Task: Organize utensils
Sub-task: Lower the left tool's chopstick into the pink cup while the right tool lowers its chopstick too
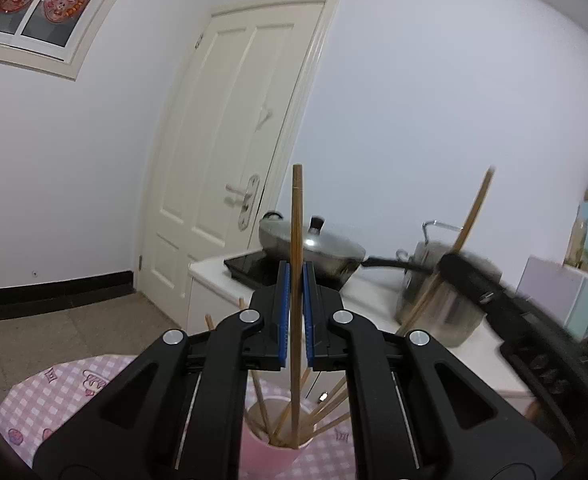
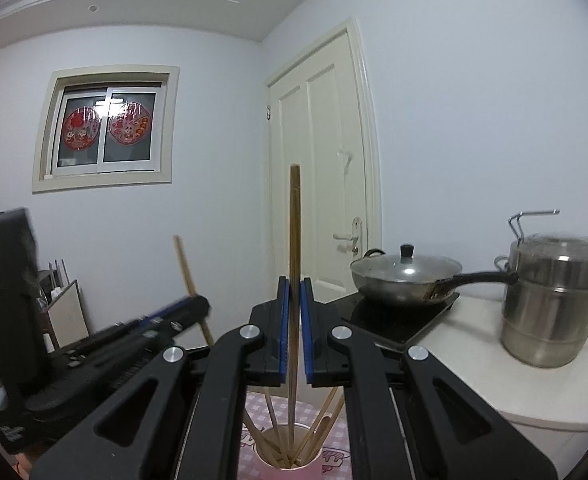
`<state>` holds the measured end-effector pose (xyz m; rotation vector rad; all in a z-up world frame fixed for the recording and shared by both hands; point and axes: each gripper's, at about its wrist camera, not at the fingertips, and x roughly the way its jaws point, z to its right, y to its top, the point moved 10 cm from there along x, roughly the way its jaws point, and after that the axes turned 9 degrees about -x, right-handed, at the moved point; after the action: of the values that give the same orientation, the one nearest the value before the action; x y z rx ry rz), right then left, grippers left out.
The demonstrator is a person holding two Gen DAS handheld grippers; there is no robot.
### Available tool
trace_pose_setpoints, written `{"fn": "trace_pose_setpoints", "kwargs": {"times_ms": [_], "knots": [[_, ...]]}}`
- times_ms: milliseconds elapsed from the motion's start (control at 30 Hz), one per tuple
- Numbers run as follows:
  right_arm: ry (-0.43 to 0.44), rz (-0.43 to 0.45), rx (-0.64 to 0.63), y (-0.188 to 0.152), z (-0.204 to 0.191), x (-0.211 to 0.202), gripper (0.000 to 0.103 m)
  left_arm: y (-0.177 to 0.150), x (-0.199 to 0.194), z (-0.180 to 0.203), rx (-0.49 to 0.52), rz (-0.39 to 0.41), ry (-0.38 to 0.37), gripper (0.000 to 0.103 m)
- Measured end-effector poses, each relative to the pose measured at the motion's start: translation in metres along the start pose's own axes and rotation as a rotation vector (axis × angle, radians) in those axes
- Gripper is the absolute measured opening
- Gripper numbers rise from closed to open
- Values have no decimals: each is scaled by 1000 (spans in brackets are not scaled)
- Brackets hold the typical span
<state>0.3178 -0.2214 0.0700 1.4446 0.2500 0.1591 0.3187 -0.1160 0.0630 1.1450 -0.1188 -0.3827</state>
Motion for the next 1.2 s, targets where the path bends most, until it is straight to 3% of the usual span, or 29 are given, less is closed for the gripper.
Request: {"fn": "trace_pose_setpoints", "kwargs": {"times_ms": [167,367,800,1200], "knots": [[-16,19,-7,8,8,6,4,2,0,2,15,44,5,6],[4,22,0,15,19,21,4,-19,23,-6,48,3,52,6],[118,-32,124,-27,49,50,4,-66,44,-27,99,-118,61,7],[181,-137,104,-67,38,64,4,-83,52,-35,79,-195,55,7]]}}
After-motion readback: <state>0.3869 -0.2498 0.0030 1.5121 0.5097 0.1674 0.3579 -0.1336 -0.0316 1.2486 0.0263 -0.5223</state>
